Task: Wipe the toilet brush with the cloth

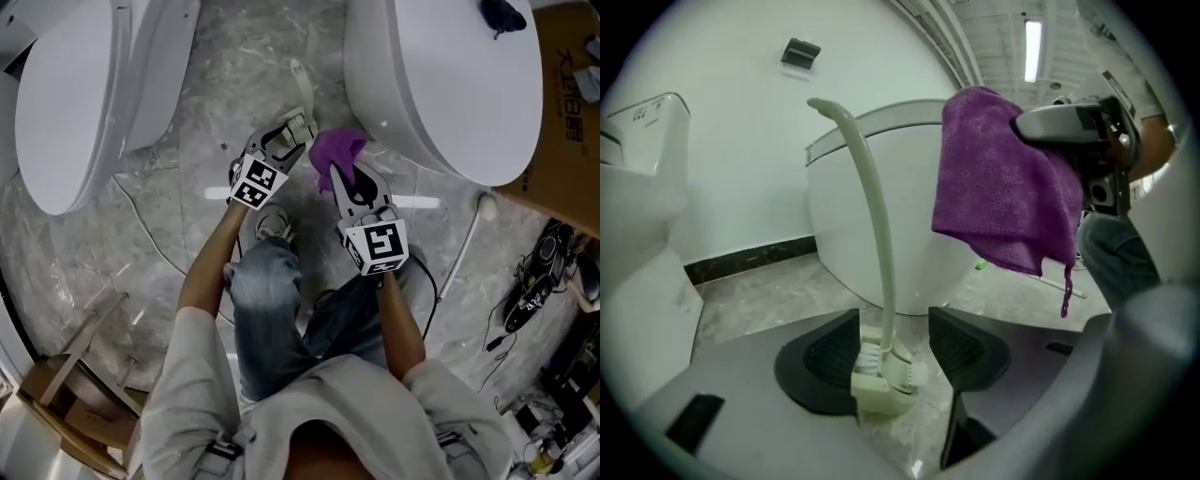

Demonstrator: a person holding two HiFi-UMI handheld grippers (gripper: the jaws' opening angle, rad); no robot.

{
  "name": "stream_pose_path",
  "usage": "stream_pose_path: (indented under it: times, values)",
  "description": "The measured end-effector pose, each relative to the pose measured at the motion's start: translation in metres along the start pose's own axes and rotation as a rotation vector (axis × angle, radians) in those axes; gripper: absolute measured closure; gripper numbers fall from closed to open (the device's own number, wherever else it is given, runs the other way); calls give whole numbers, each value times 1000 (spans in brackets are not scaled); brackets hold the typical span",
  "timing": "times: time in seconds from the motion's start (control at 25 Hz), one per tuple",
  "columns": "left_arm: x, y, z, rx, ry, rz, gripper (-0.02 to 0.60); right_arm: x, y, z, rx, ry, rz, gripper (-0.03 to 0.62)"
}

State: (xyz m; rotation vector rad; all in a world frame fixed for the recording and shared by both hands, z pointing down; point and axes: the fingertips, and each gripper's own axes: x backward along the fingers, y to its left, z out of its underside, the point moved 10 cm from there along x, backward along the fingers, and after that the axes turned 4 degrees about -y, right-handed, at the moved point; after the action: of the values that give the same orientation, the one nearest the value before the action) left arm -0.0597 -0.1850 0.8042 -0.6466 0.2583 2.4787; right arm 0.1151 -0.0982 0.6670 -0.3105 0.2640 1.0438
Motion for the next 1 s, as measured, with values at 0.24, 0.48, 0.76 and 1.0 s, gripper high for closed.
stream_pose_path:
  times: [0.24,0.48,0.76,1.0]
  values:
    - [-34,1,10,2,-77,-8,353,-9,-11,7,29,-39,4,519]
    - [-55,2,14,-49,-94,-25,416,-18,-17,0,85,-73,-9,519]
    - [-64,1,20,-111,-79,-51,515,-27,-14,-41,122,-179,-47,519]
    - [-65,2,21,-105,-79,-40,518,-47,-13,-101,178,-279,-53,519]
